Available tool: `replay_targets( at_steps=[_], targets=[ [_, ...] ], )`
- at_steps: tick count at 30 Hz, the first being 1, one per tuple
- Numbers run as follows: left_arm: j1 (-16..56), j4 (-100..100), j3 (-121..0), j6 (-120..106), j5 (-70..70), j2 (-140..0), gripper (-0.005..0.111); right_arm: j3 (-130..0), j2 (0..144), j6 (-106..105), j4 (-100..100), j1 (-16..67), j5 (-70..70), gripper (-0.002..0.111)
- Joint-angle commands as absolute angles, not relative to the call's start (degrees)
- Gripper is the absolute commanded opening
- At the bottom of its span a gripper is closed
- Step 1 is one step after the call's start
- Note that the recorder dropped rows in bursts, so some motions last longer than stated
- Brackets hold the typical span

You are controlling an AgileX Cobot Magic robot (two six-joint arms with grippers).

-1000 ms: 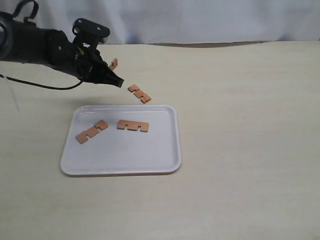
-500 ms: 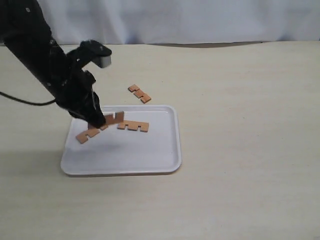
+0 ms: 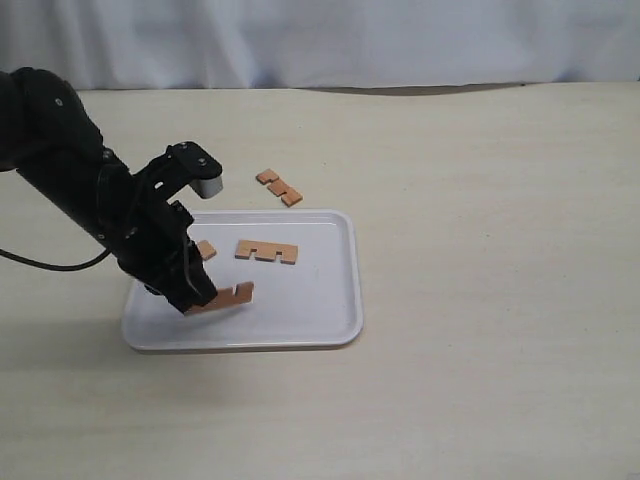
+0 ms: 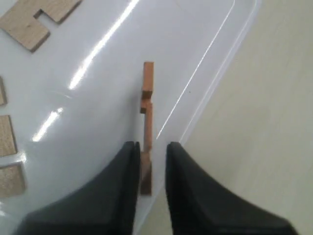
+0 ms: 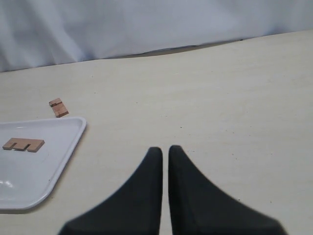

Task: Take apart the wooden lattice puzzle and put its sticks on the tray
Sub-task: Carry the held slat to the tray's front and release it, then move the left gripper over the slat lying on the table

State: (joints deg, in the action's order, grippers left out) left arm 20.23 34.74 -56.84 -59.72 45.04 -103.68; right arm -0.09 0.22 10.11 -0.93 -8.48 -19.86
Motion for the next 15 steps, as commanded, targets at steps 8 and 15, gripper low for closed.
replay_targets(
  at_steps=[8, 15],
  targets=[
    [20.29, 41.75, -56.8, -58.39, 29.23, -98.22, 0.066, 0.0, 0.0, 10.3, -0.85, -8.82, -19.66, 0.004],
    [21.37, 45.58, -59.72, -54.12, 21.06, -97.39, 0.066, 0.0, 0.0, 10.3, -0.85, -8.82, -19.66, 0.004]
  ],
)
